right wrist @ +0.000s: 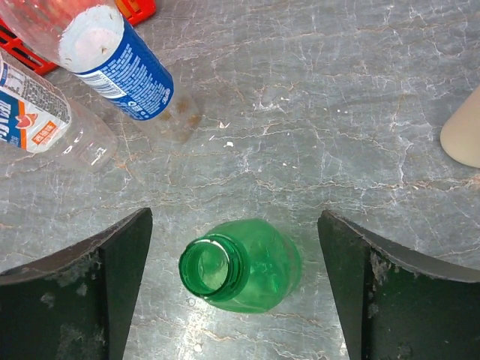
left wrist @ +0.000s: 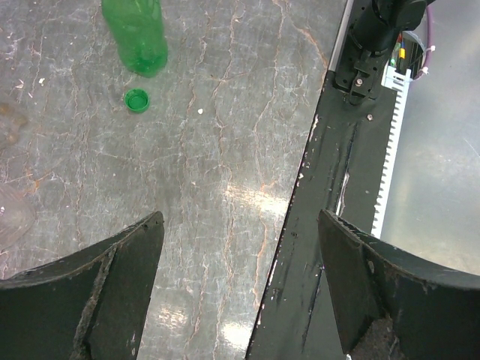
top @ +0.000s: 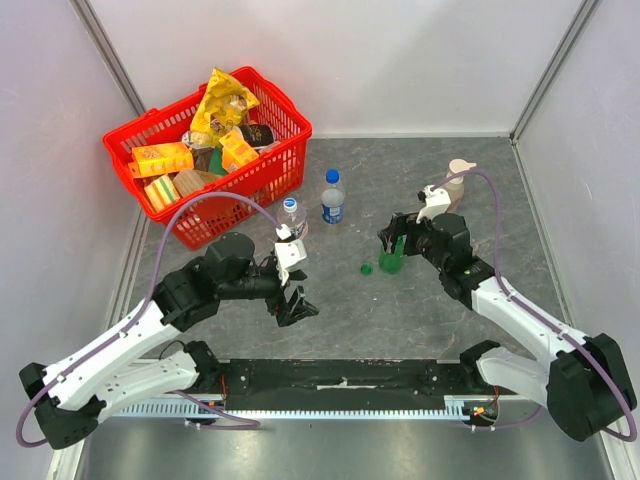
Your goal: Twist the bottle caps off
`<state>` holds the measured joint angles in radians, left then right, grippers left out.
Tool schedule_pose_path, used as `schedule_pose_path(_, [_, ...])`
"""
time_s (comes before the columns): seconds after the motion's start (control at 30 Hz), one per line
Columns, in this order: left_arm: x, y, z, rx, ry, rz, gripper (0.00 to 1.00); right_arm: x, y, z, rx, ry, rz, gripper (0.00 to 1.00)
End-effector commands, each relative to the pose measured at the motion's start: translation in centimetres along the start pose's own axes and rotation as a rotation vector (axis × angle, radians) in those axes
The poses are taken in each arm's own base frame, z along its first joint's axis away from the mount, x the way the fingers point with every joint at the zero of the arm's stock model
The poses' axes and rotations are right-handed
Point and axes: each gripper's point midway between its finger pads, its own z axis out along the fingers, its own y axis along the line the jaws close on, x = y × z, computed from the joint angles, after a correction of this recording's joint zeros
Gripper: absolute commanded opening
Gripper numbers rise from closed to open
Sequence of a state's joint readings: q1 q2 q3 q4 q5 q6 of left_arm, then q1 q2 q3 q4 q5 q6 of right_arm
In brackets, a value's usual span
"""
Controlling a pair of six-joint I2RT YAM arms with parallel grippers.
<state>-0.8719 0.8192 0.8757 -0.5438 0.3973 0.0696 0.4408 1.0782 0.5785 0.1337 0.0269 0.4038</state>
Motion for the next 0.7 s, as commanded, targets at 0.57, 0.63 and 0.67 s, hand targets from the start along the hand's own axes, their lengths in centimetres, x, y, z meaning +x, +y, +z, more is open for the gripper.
schedule_pose_path(0.57, [-0.7, 5.9, 1.1, -0.324, 0.036, -0.141, 0.87, -7.0, 2.2, -3.3, -0.061, -0.159, -0.012, 0.98])
schedule_pose_path(0.63, [-0.8, 7.1, 1.2, -0.393, 0.035, -0.178, 0.87, -7.4, 2.2, -3.6, -0.060, -0.172, -0.013, 0.98])
schedule_pose_path(0.67, [-0.6, 8.1, 1.2, -0.453, 0.038, -0.192, 0.87, -7.4, 2.2, -3.6, -0.061, -0.173, -0.011, 0.98])
